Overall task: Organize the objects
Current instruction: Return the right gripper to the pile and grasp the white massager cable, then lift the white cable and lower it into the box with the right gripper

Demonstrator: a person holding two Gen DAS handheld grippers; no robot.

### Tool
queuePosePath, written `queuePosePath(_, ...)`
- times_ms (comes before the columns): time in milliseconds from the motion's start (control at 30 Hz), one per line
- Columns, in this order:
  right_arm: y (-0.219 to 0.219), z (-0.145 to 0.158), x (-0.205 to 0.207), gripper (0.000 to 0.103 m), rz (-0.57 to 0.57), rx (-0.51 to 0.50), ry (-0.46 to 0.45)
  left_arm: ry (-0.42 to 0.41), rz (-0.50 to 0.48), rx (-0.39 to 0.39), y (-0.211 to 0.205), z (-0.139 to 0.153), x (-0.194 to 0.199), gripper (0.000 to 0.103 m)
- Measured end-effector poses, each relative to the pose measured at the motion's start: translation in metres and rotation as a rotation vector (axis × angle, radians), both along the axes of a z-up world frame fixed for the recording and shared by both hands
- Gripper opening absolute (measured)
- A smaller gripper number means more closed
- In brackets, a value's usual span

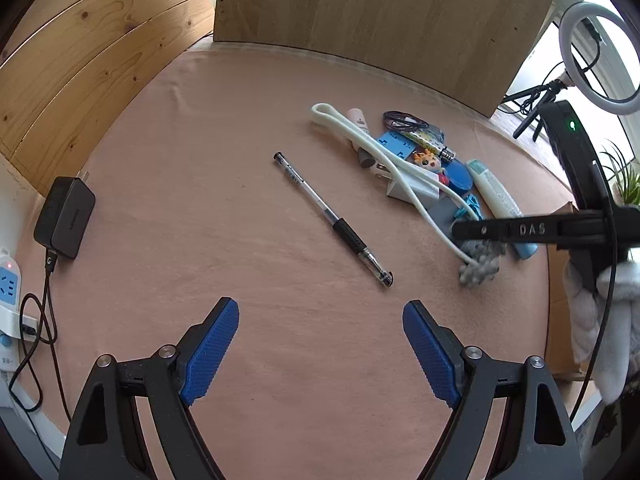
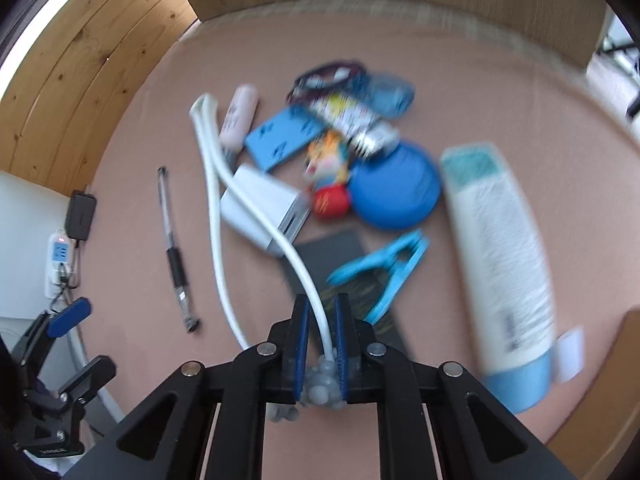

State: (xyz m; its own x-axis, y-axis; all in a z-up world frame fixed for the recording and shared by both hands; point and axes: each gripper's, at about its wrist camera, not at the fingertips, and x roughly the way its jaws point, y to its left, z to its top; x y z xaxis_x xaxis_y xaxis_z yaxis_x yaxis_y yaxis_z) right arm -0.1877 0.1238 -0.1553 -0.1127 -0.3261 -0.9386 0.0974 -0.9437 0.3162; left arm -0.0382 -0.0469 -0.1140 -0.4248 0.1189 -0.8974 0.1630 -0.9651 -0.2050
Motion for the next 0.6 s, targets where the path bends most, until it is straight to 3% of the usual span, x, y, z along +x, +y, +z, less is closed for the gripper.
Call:
queuePosePath(333,-0.017,-0.005,0.050,0.011,-0.062,-0.117,-0.010,-0.008,0.004,0.032,0.003,-0.007,-0.011,0.085)
queuePosePath(467,-0.013,-0.006,0.071,0.011,-0.110,-0.164,-0.021,-0.030,-0.019,0.057,0.015,-0.016,-0.019,0.076)
queuePosePath(600,-0.013,0.002,0.082,0.014,-0.087,-0.015,0.042,-0.060,-0.062,0.084,0.033,-0.029,-0.025,0.071)
